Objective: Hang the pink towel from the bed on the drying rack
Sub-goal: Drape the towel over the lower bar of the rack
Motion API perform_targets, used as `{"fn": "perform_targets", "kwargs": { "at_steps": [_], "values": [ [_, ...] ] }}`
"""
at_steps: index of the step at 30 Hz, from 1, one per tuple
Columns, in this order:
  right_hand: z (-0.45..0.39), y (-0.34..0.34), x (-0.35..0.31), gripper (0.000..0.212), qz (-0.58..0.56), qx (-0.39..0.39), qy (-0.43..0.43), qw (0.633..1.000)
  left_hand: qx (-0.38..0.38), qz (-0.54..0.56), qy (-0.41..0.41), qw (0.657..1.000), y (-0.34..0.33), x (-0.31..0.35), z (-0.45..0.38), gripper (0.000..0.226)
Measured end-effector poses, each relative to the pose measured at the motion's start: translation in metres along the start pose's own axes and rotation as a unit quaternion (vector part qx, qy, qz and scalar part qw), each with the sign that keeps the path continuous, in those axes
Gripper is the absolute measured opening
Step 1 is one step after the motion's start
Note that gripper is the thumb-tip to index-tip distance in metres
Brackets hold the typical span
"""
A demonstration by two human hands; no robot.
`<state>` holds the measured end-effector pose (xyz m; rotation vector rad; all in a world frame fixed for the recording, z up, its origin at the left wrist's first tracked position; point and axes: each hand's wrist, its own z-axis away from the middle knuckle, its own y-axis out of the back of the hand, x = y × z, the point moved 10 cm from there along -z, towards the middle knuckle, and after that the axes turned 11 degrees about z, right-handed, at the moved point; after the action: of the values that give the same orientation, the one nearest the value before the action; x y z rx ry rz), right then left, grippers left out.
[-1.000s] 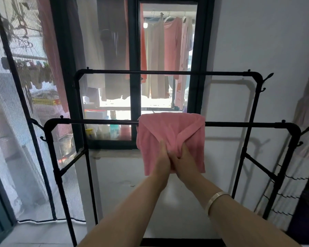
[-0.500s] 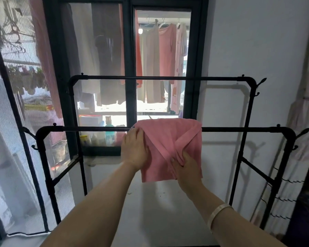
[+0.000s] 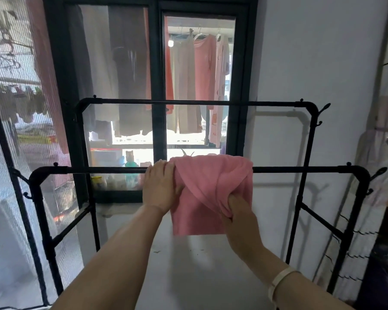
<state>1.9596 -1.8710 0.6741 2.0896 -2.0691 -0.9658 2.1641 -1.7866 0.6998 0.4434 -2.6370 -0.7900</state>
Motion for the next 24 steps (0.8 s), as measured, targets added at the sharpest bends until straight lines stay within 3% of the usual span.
{"fn": "perform_targets", "kwargs": {
  "at_steps": [6, 10, 14, 17, 21, 24],
  "values": [
    [-0.037, 0.029, -0.009, 0.043, 0.139, 0.109, 0.094, 0.98, -0.005, 0.006, -0.002, 1.0, -0.002, 0.001, -0.009, 0.026],
    [-0.071, 0.036, -0.01, 0.02, 0.25, 0.143, 0.131, 0.949, 0.0, -0.039, -0.025, 0.999, -0.003, 0.003, -0.009, 0.013],
    [-0.091, 0.039, -0.016, 0.008, 0.309, 0.213, 0.183, 0.909, -0.006, -0.055, -0.019, 0.998, -0.008, -0.003, -0.008, 0.021],
    [-0.092, 0.013, -0.001, 0.014, 0.359, 0.156, 0.173, 0.904, -0.012, -0.052, -0.028, 0.998, -0.011, -0.004, -0.005, 0.029],
    [-0.076, -0.022, 0.02, 0.02, 0.386, 0.041, 0.16, 0.908, 0.023, -0.034, -0.071, 0.997, 0.004, 0.004, -0.006, 0.02],
    [-0.075, -0.026, 0.024, 0.02, 0.371, 0.022, 0.164, 0.914, 0.018, -0.04, -0.121, 0.992, 0.004, 0.024, -0.015, 0.029]
  ]
}}
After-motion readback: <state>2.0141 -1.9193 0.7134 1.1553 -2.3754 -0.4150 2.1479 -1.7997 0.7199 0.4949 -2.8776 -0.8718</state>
